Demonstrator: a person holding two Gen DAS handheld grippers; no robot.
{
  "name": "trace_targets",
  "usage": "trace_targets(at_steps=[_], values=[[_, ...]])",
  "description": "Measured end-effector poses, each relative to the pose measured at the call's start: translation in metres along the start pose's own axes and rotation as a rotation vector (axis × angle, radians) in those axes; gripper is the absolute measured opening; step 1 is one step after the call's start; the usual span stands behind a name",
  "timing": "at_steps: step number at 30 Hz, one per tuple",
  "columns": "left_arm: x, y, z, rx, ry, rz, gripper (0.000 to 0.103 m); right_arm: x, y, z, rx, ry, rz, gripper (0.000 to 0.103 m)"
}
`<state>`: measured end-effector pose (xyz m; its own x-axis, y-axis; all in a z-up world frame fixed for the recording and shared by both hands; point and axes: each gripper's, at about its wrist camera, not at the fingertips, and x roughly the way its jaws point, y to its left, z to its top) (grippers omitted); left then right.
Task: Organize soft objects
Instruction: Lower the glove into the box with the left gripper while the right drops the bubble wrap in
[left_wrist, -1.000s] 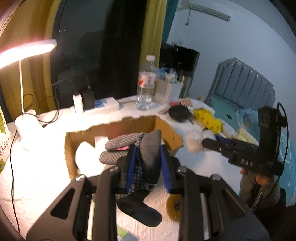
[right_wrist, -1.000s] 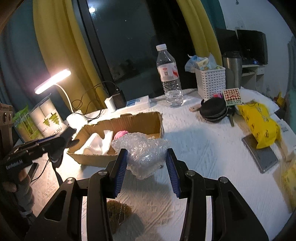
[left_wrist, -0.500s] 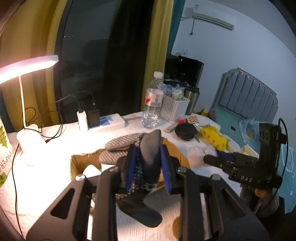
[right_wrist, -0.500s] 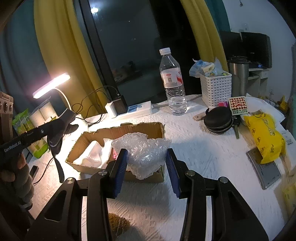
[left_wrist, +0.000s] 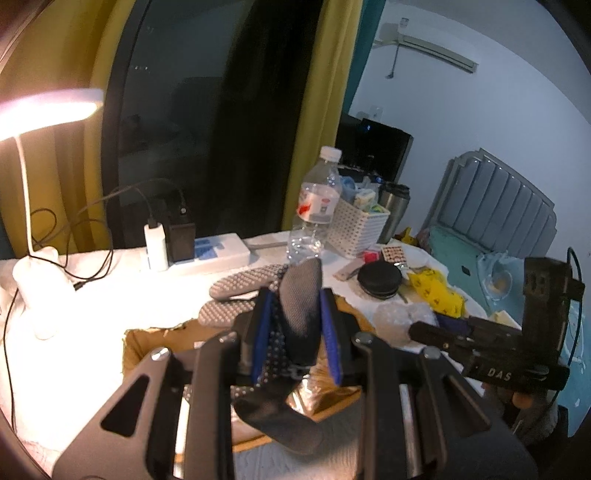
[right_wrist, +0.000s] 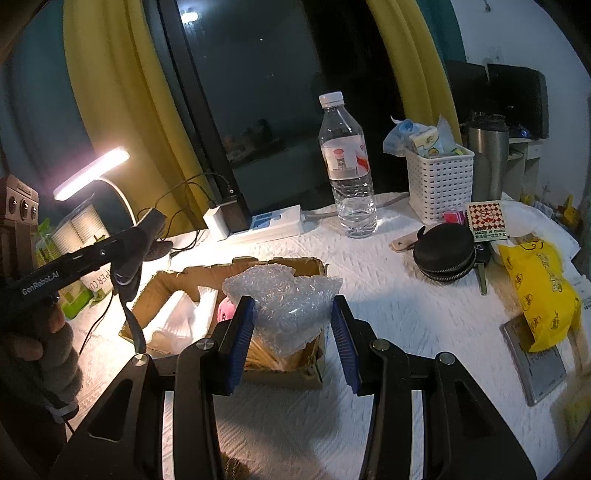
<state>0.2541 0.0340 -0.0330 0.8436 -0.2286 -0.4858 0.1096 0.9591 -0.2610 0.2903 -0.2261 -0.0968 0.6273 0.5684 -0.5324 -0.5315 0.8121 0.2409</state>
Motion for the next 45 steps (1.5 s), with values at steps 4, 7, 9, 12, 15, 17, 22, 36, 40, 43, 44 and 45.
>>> trace_targets(at_steps=[4, 7, 9, 12, 15, 17, 22, 36, 40, 43, 44, 45], values=[[0.016, 0.004, -0.001, -0.014, 0.022, -0.003, 0.027, 0.010, -0.004, 0.004, 0.005, 0.010, 0.000, 0.045], [0.027, 0.008, -0.005, -0.021, 0.047, -0.001, 0.027, 0.018, -0.008, 0.007, 0.003, 0.020, -0.001, 0.045], [0.035, 0.010, -0.008, -0.026, 0.071, 0.003, 0.028, 0.023, -0.009, 0.009, 0.001, 0.025, 0.000, 0.045], [0.049, 0.012, -0.015, -0.027, 0.125, 0.007, 0.029, 0.031, -0.011, 0.011, -0.002, 0.033, 0.003, 0.045], [0.060, 0.013, -0.020, -0.027, 0.161, 0.003, 0.032, 0.040, -0.011, 0.014, -0.005, 0.042, 0.008, 0.045], [0.065, 0.013, -0.022, -0.025, 0.179, 0.008, 0.033, 0.045, -0.012, 0.015, -0.004, 0.045, 0.013, 0.045], [0.070, 0.013, -0.024, -0.025, 0.187, 0.004, 0.070, 0.057, -0.010, 0.019, -0.007, 0.053, 0.027, 0.045], [0.057, 0.012, -0.023, -0.005, 0.175, 0.021, 0.070, 0.073, -0.005, 0.018, -0.003, 0.083, 0.025, 0.059], [0.051, 0.010, -0.022, -0.001, 0.170, 0.019, 0.070, 0.067, -0.004, 0.017, 0.002, 0.078, 0.018, 0.059], [0.045, 0.008, -0.023, 0.000, 0.166, 0.016, 0.070, 0.060, -0.001, 0.016, -0.002, 0.075, 0.012, 0.059], [0.043, 0.007, -0.024, 0.000, 0.164, 0.014, 0.070, 0.057, 0.000, 0.015, -0.003, 0.074, 0.011, 0.059], [0.040, 0.006, -0.024, 0.001, 0.162, 0.011, 0.070, 0.055, 0.001, 0.014, -0.004, 0.072, 0.009, 0.059]])
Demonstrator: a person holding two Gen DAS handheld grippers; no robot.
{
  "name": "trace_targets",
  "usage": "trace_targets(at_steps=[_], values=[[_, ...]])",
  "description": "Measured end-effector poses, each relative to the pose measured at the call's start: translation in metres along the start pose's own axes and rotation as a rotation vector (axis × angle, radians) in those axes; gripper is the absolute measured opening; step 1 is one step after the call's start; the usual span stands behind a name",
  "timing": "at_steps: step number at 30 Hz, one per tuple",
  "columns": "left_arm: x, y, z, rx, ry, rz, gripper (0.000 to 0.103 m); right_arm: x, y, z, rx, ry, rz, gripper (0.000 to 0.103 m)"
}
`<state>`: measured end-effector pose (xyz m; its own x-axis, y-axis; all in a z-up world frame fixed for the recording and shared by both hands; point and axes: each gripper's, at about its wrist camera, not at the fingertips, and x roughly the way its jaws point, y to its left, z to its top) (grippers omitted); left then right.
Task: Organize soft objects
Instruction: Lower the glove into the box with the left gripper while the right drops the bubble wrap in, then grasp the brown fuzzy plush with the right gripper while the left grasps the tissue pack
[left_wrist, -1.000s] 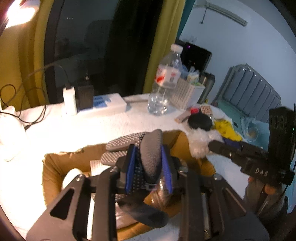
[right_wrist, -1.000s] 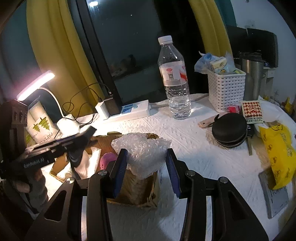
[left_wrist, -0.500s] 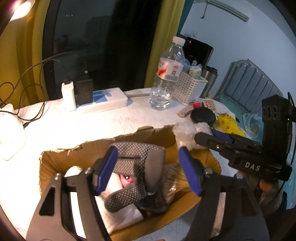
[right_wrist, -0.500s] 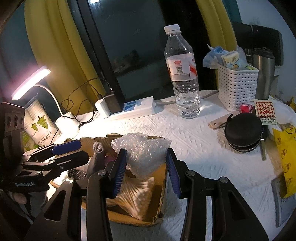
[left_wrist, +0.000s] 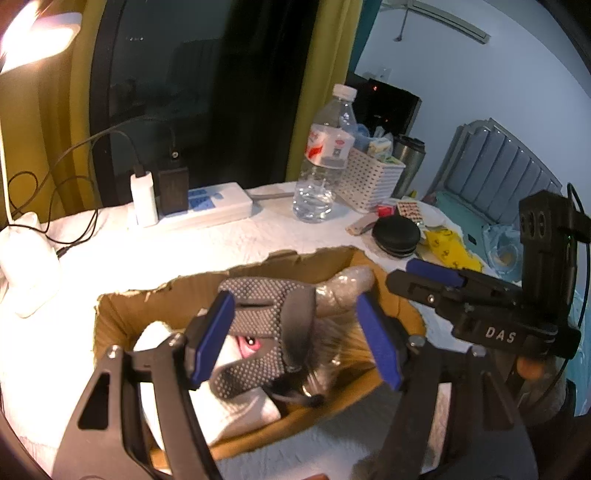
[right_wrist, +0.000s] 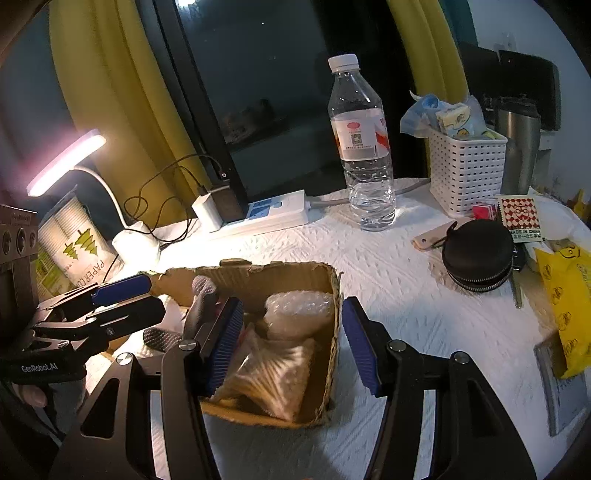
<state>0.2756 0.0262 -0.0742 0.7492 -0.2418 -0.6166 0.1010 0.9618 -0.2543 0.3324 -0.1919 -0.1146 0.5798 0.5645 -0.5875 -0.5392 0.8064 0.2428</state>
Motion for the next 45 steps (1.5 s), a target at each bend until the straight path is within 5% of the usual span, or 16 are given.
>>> trace_targets(at_steps=[45], values=[[-0.117, -0.014, -0.071, 0.020, -0.099, -0.009, 0.071, -0.110, 0.078, -0.062, -0.074, -0.095, -0.039, 0.059]])
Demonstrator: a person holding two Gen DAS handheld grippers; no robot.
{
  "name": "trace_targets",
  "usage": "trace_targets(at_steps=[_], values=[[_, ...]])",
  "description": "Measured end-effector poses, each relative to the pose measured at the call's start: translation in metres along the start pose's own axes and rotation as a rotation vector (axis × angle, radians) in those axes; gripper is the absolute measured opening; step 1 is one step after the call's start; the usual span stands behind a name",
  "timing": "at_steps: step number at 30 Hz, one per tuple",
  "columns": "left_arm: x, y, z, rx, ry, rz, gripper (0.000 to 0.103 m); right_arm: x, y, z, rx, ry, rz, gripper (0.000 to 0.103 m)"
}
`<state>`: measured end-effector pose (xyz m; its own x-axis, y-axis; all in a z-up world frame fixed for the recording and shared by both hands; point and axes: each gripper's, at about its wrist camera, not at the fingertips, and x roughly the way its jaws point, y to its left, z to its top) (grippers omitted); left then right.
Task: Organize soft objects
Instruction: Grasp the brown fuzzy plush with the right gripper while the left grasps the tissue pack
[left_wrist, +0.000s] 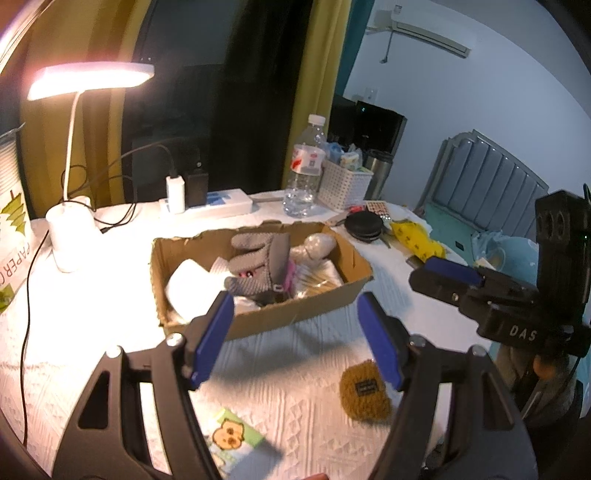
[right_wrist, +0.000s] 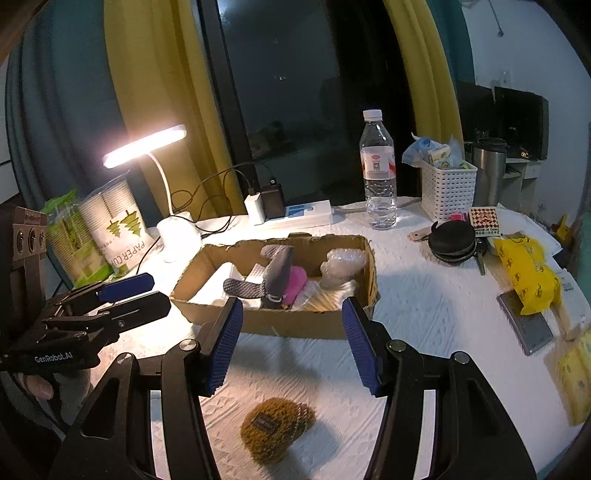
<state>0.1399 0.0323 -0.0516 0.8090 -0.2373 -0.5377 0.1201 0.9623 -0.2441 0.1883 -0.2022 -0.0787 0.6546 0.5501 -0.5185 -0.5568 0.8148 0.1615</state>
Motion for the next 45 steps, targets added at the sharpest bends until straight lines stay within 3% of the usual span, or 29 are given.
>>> trace_targets(at_steps=[19, 34, 45], values=[[-0.020, 0.020, -0.055, -0.039, 0.052, 0.050, 0.071, -0.002, 0.027, -0.044, -0.007, 0.067, 0.006, 0.059], [0.005, 0.045, -0.094, -0.055, 0.196, 0.087, 0.071, 0.031, 0.021, -0.074, 0.034, 0.173, -0.009, 0.059], [0.018, 0.050, -0.102, -0.004, 0.235, 0.115, 0.076, 0.059, 0.012, -0.089, 0.073, 0.252, -0.033, 0.059]])
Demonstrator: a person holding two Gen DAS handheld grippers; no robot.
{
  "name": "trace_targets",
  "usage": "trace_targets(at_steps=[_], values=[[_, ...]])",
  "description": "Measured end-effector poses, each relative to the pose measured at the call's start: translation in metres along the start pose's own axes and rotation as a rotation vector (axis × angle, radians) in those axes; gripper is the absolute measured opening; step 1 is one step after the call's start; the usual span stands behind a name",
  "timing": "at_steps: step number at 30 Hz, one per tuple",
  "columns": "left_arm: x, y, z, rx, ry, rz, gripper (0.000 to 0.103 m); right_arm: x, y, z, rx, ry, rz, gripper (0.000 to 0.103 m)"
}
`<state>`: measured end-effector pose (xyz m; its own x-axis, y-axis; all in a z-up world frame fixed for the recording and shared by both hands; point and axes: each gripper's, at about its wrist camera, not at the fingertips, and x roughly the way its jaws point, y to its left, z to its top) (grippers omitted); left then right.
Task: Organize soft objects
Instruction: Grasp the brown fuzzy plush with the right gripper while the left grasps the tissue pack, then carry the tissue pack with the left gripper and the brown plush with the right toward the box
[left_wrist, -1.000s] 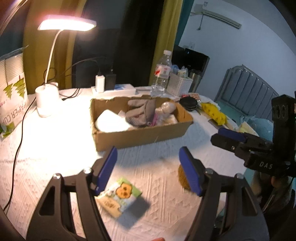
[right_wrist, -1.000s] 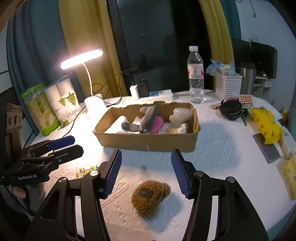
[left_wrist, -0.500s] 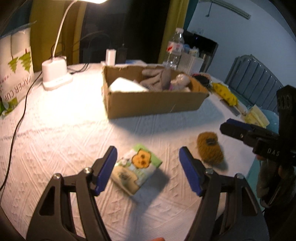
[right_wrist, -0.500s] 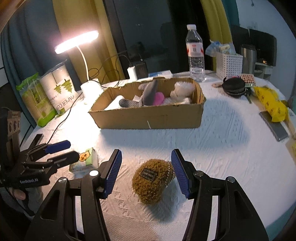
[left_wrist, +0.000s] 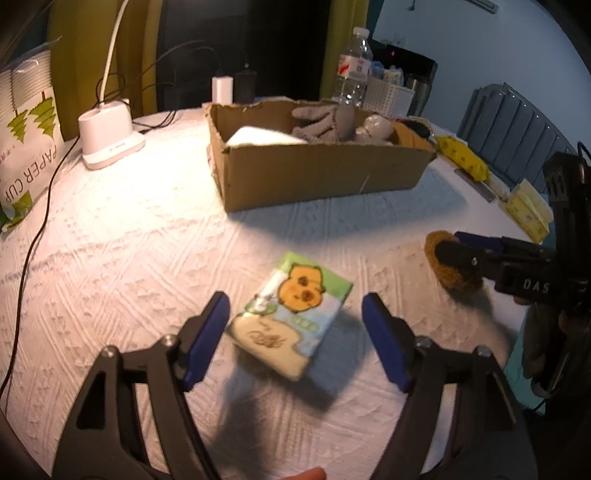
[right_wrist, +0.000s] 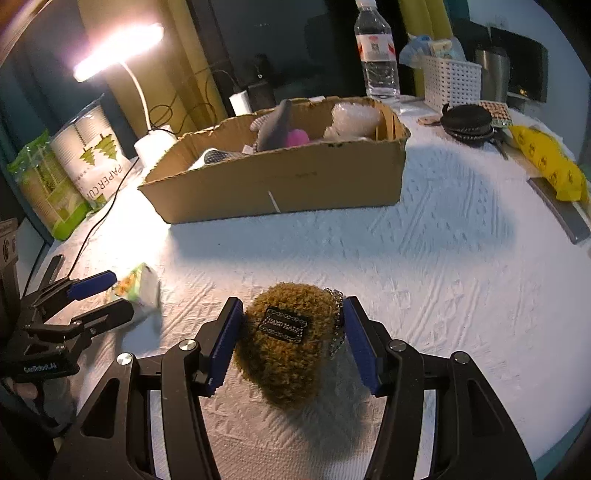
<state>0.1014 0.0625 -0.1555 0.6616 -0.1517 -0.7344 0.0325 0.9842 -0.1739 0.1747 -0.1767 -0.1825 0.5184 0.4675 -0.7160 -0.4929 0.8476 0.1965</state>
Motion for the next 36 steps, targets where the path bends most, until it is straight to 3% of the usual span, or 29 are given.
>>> trace_targets(at_steps=[11, 12, 13, 16, 36], values=[[0.014, -0.003, 0.001, 0.015, 0.055, 0.000, 0.075, 0.009, 0.004, 0.001, -0.035, 0.027, -0.018, 0.061], [0.014, -0.004, 0.002, 0.017, 0.054, -0.003, 0.073, 0.010, 0.005, 0.000, -0.041, 0.030, -0.022, 0.061], [0.013, -0.004, 0.001, 0.019, 0.052, -0.005, 0.062, 0.011, 0.006, 0.000, -0.048, 0.031, -0.026, 0.061], [0.013, -0.006, 0.002, 0.025, 0.056, -0.008, 0.057, 0.010, 0.007, 0.000, -0.053, 0.031, -0.024, 0.059], [-0.004, -0.034, 0.038, 0.016, -0.009, -0.039, 0.056, -0.020, -0.016, 0.024, -0.031, -0.055, 0.036, 0.047]])
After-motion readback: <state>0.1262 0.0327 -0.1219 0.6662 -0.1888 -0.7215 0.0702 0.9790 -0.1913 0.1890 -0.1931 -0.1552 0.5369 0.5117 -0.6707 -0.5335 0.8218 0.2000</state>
